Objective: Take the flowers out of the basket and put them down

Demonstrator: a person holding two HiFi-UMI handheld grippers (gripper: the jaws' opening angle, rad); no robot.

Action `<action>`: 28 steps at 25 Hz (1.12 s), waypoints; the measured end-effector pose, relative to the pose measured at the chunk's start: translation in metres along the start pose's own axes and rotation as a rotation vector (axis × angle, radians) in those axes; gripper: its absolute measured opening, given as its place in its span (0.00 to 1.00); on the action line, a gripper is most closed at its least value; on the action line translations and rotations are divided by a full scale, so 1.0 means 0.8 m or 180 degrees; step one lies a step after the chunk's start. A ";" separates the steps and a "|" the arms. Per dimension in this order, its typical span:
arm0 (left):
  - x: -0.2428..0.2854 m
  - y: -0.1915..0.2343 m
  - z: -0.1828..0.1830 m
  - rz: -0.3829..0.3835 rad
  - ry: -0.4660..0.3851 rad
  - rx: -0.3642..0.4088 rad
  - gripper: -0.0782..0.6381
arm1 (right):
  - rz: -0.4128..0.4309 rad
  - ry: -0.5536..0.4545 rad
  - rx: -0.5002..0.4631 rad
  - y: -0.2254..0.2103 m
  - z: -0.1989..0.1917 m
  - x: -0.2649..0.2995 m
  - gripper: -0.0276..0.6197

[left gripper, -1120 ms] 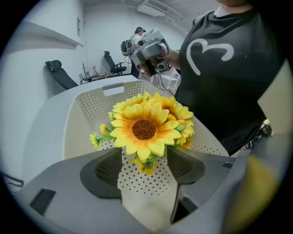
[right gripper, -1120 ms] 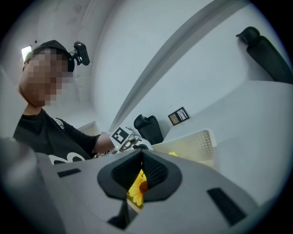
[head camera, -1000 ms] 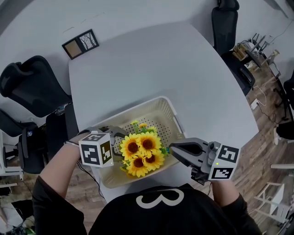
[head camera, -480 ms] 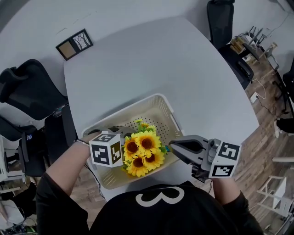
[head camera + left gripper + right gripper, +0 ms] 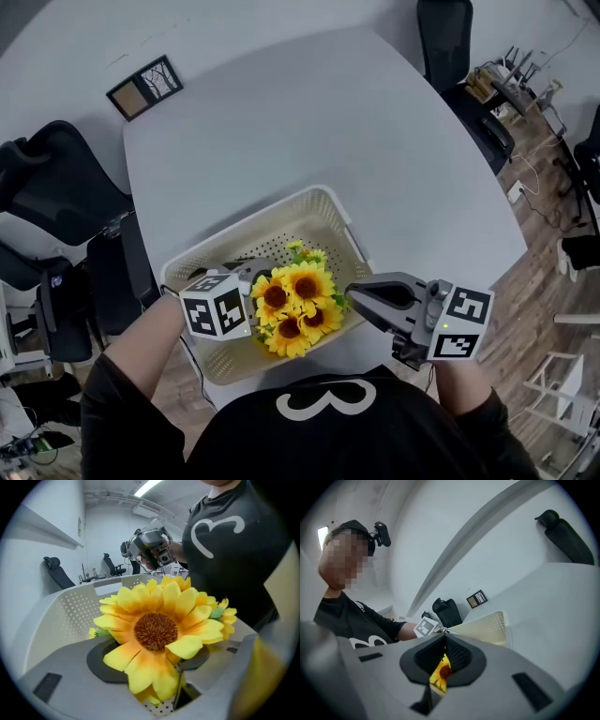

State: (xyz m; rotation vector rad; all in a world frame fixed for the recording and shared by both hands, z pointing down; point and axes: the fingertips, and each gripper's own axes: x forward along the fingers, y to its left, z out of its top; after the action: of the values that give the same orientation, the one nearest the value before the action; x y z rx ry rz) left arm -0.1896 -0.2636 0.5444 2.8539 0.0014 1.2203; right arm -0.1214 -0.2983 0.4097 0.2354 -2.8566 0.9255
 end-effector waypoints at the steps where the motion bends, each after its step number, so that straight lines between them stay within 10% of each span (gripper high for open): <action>1: 0.001 0.000 0.003 0.0032 -0.0046 0.0016 0.48 | -0.0002 0.0003 0.0001 0.000 0.000 0.000 0.05; 28: 0.001 0.010 0.029 0.0388 -0.0561 -0.0148 0.19 | -0.0144 0.0019 0.0061 0.003 -0.012 -0.010 0.05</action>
State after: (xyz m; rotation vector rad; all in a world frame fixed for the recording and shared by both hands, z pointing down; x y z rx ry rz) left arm -0.1725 -0.2724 0.5292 2.9477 -0.2062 0.9673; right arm -0.1133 -0.2897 0.4143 0.2976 -2.8257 0.9439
